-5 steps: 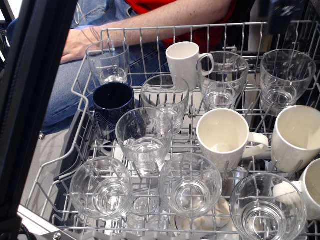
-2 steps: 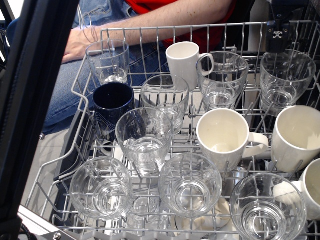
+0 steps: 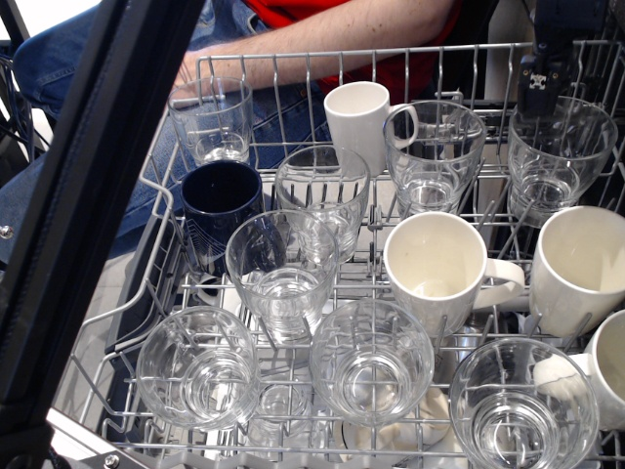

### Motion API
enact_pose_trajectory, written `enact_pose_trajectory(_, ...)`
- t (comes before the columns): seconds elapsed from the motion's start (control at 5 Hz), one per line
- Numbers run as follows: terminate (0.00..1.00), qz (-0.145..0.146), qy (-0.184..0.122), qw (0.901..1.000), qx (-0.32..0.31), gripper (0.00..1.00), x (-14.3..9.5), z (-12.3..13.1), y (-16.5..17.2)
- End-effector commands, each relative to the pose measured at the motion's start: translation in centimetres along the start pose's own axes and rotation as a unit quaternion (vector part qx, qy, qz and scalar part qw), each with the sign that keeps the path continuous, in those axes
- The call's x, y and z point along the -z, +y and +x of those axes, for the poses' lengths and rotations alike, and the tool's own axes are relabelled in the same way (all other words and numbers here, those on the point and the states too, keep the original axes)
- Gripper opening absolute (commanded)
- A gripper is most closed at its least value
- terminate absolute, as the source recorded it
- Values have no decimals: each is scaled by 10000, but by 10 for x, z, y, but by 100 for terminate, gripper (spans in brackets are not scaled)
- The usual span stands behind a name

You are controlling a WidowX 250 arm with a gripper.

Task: Pick up glass cup

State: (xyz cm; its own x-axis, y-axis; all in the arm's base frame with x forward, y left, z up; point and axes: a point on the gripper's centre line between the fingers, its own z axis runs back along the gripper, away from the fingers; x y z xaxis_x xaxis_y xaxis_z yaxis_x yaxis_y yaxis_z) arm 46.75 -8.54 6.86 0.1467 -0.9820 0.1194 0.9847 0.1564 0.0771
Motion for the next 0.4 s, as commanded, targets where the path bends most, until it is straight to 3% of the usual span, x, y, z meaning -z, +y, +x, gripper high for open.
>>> enact_pose_trajectory(0.0, 0, 369, 73, 9989, -284, 100, 10, 12, 5)
enact_pose_trajectory(0.2, 0, 356, 61, 9989, -302, 100, 15, 14, 9)
